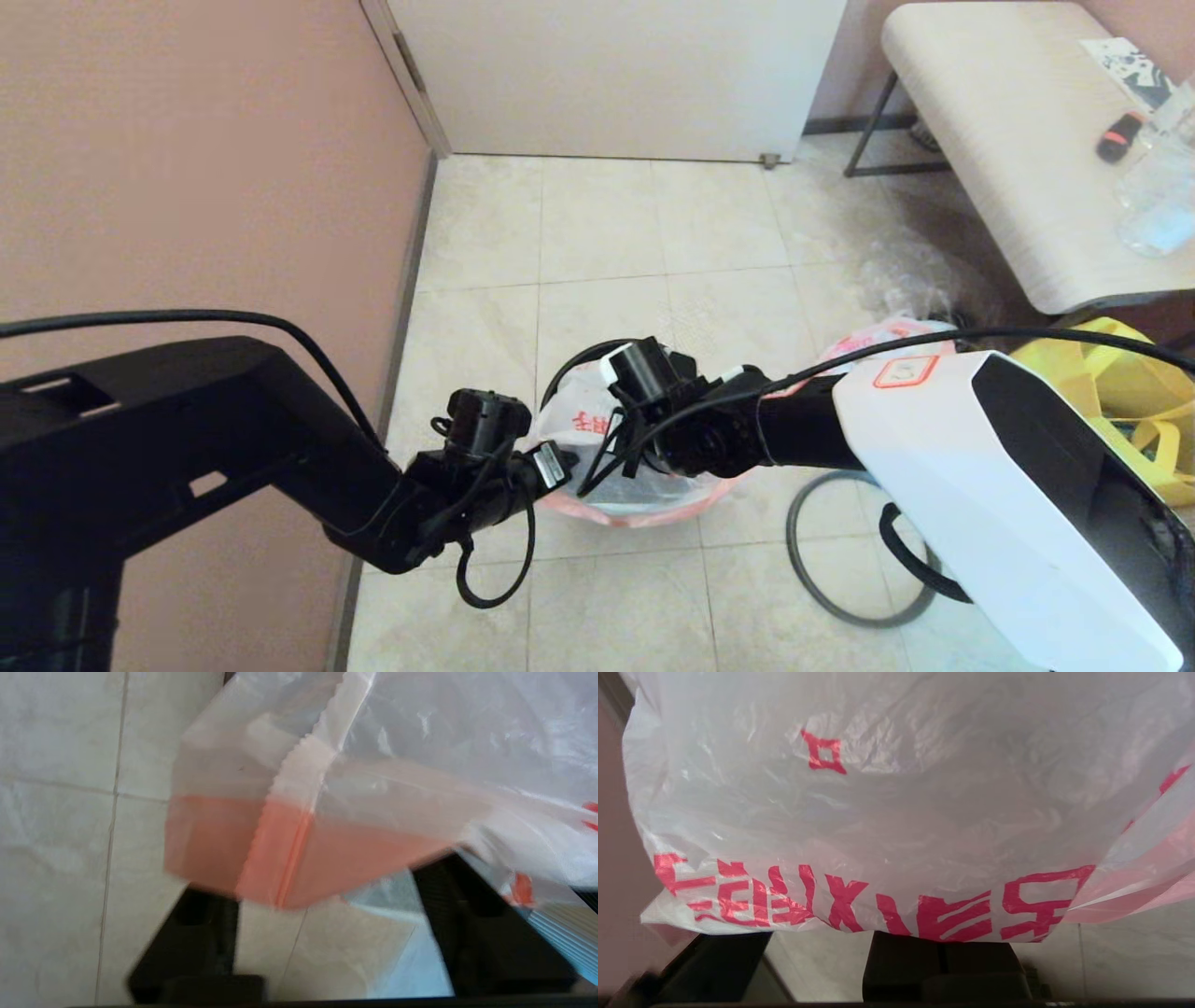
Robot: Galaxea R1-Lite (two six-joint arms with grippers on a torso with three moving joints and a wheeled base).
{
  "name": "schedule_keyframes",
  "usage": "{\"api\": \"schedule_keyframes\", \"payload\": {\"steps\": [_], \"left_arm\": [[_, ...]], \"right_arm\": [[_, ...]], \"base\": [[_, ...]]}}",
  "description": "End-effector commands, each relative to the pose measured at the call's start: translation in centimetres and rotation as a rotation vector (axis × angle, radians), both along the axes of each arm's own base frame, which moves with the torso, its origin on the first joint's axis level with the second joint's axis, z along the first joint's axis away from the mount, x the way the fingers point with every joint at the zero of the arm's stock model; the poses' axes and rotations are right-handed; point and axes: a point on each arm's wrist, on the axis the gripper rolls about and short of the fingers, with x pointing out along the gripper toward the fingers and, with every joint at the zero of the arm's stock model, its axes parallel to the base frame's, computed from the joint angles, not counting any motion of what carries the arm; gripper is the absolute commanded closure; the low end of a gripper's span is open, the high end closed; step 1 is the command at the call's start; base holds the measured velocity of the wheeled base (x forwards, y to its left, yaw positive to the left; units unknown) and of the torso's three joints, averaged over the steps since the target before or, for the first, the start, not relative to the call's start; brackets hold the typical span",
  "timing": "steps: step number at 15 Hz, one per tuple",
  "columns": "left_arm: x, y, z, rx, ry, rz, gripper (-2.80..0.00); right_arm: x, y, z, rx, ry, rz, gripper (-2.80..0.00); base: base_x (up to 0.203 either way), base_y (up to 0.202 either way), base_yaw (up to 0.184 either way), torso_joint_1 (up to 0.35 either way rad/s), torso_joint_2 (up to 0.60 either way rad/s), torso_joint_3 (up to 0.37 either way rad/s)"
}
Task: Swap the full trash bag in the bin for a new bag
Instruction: Put the new garbage bag on the trash can
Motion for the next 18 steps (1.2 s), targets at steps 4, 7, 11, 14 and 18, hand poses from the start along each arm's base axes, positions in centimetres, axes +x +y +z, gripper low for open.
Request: {"api": "schedule_keyframes", "payload": {"steps": [4, 7, 11, 14, 18], "left_arm": [[2.7, 0.4, -1.0, 0.013, -0.079, 0.018, -2.80], [3.9, 0.0, -1.8, 0.025, -0.090, 0.013, -2.80], [5.0, 0.0, -2.8, 0.049, -0.093, 0.020, -2.80], [5.4, 0.1, -3.1, 0.072, -0.101, 0.026, 0.00], [5.4, 0.1, -3.1, 0.073, -0.101, 0.025, 0.00]], "right_arm": [[-0.2, -0.2, 1.2, 0.021, -0.011, 0.000, 0.00], [0.1, -0.9, 1.6, 0.034, -0.002, 0.000, 0.00], [0.5, -1.3, 1.7, 0.057, 0.012, 0.016, 0.00], [0.6, -1.5, 1.8, 0.060, 0.014, 0.017, 0.00], [0.5, -1.6, 2.3, 0.069, 0.008, 0.015, 0.00]], "base": [[0.000, 0.000, 0.000, 0.000, 0.00, 0.000], [0.000, 0.000, 0.000, 0.000, 0.00, 0.000], [0.000, 0.000, 0.000, 0.000, 0.00, 0.000], [0.000, 0.000, 0.000, 0.000, 0.00, 0.000], [0.000, 0.000, 0.000, 0.000, 0.00, 0.000]]}}
